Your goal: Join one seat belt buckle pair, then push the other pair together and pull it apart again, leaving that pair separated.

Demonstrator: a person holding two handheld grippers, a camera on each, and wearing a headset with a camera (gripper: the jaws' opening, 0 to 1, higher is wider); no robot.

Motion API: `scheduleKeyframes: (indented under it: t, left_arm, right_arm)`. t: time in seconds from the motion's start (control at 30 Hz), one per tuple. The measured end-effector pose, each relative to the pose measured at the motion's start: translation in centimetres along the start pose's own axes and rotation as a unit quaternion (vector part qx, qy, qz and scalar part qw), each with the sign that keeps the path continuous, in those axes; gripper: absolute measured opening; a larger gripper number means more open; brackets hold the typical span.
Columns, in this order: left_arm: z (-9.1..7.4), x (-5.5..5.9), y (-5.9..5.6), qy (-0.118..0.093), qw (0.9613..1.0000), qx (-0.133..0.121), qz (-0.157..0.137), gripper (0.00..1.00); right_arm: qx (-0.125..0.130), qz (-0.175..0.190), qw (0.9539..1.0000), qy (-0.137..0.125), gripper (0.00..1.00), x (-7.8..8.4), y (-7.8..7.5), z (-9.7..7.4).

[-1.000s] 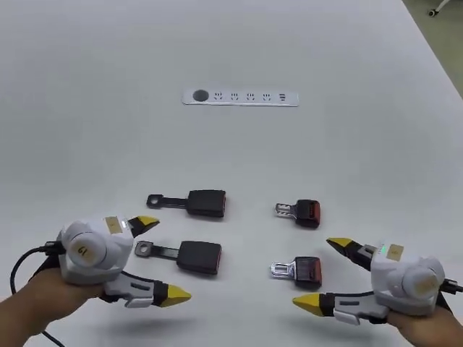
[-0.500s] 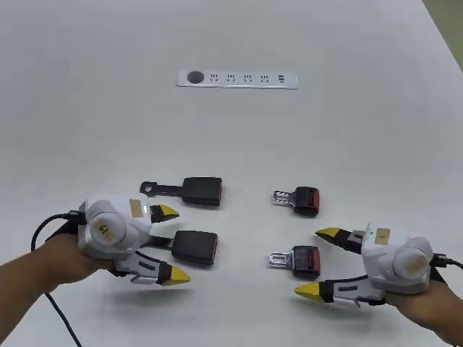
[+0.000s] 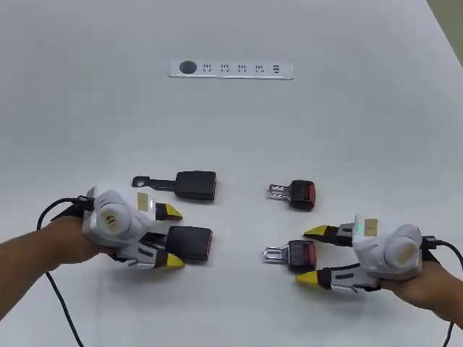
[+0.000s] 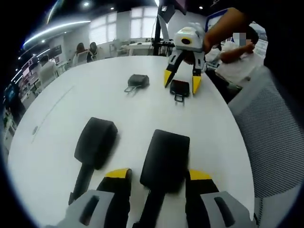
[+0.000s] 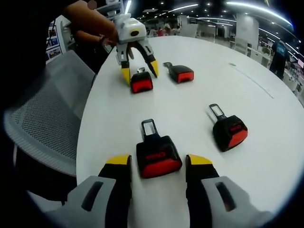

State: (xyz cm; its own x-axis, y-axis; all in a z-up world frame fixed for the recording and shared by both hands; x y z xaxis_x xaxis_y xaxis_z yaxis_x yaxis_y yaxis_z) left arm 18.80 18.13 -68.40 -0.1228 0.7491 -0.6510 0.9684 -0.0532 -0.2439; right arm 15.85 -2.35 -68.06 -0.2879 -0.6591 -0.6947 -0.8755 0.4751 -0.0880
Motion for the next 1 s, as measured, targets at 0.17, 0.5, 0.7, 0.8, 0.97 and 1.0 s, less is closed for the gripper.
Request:
scheduleKeyframes:
  t: [0.17, 0.5, 0.7, 0.8, 0.97, 1.0]
  left_arm:
    - [0.2, 0.2, -0.2, 0.006, 0.9999, 0.008, 0.009, 0.35]
    - [0.0, 0.6, 0.2, 0.033, 0.9993, 0.01, 0.016, 0.34]
    - [-0.1, 0.6, 0.2, 0.031, 0.9995, 0.001, 0.003, 0.34]
    - [-0.1, 0.5, 0.2, 0.032, 0.9995, -0.001, -0.009, 0.34]
    - [-0.2, 0.6, 0.3, 0.039, 0.999, -0.009, -0.021, 0.34]
    - [-0.2, 0.5, 0.2, 0.04, 0.9989, -0.011, -0.024, 0.34]
  right_arm:
    - [-0.004, -0.005, 1.0, 0.001, 0.36, 0.1, -0.2, 0.0]
    - [0.008, 0.013, 0.9999, 0.001, 0.34, -0.2, -0.2, 0.4]
    - [0.009, 0.016, 0.9998, 0.0, 0.34, -0.9, 0.0, 0.9]
    - [0.009, 0.013, 0.9999, -0.001, 0.34, -1.4, 0.1, 1.3]
    - [0.007, 0.01, 0.9999, -0.002, 0.34, -2.1, 0.3, 1.8]
    - [0.006, 0.009, 0.9999, -0.003, 0.34, -2.3, 0.4, 2.0]
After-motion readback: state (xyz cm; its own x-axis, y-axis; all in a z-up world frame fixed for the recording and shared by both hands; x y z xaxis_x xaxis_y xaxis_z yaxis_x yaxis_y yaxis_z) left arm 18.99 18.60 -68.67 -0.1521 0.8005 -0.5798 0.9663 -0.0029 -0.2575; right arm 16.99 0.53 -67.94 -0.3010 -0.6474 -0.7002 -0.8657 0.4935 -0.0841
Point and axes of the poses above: the centre of the closed fingertips' face, and the gripper's own axes: z roughly forward along the fingers, y roughly to its left, x roughly out of its underside, the point moved 1 cm from there along -z, roughly backward along the fingers, and after that the axes turned 15 degrees about x, right-handed, at the moved point
